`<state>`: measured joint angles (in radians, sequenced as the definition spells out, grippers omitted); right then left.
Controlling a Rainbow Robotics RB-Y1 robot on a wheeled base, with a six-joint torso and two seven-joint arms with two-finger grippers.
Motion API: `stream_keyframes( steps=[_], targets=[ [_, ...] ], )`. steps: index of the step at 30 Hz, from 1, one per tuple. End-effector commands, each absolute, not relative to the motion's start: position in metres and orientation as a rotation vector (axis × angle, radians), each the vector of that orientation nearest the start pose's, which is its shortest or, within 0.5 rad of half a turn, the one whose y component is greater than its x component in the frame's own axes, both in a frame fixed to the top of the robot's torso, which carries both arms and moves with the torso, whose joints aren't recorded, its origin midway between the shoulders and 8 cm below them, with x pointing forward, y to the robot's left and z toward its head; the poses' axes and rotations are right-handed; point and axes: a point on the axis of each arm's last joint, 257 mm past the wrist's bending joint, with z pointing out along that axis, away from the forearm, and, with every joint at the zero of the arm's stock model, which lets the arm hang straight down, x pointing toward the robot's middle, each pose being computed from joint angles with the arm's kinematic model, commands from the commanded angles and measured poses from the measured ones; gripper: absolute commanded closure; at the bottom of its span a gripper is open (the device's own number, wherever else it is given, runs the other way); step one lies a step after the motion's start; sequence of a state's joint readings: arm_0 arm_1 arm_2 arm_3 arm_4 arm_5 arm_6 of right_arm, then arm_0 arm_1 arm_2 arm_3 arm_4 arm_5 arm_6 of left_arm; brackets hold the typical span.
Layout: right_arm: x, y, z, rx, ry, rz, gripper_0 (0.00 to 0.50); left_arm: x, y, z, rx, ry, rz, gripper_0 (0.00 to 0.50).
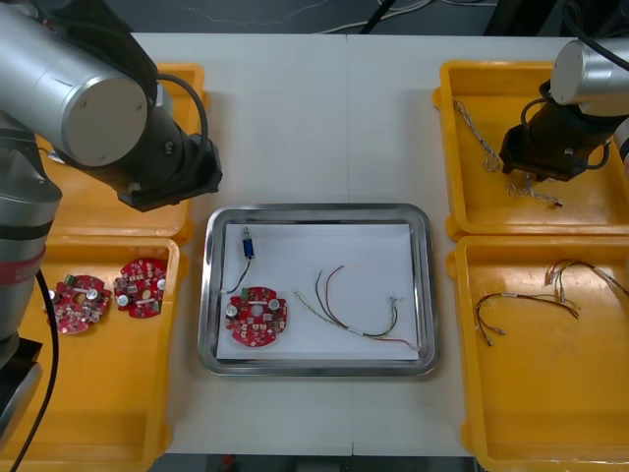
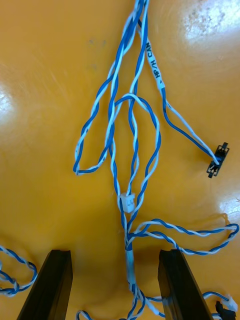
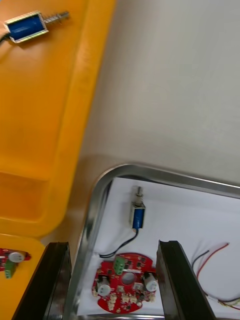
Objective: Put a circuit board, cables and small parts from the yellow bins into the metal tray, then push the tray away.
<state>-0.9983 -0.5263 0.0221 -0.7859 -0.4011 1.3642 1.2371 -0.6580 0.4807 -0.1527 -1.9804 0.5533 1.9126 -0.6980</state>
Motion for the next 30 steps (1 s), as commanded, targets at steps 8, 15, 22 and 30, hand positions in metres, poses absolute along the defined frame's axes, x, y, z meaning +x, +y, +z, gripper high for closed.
stream_keyframes(
  steps=[8, 15, 22, 30],
  targets=[
    [0.616, -0.338, -0.210, 0.506, 2.621, 0.056, 0.496, 0.492, 0.266, -0.082, -0.211, 2.467, -0.032, 0.000],
    [0.618, -0.342, -0.205, 0.486, 2.613, 0.047, 0.500, 0.490, 0.311, -0.078, -0.193, 2.463, 0.065, 0.000],
    [0.622, -0.353, -0.174, 0.360, 2.586, -0.005, 0.500, 0.490, 0.344, -0.081, -0.215, 2.487, 0.105, 0.000],
    [0.604, -0.363, -0.131, 0.245, 2.615, -0.017, 0.500, 0.491, 0.368, -0.090, -0.278, 2.510, 0.157, 0.000]
  ],
)
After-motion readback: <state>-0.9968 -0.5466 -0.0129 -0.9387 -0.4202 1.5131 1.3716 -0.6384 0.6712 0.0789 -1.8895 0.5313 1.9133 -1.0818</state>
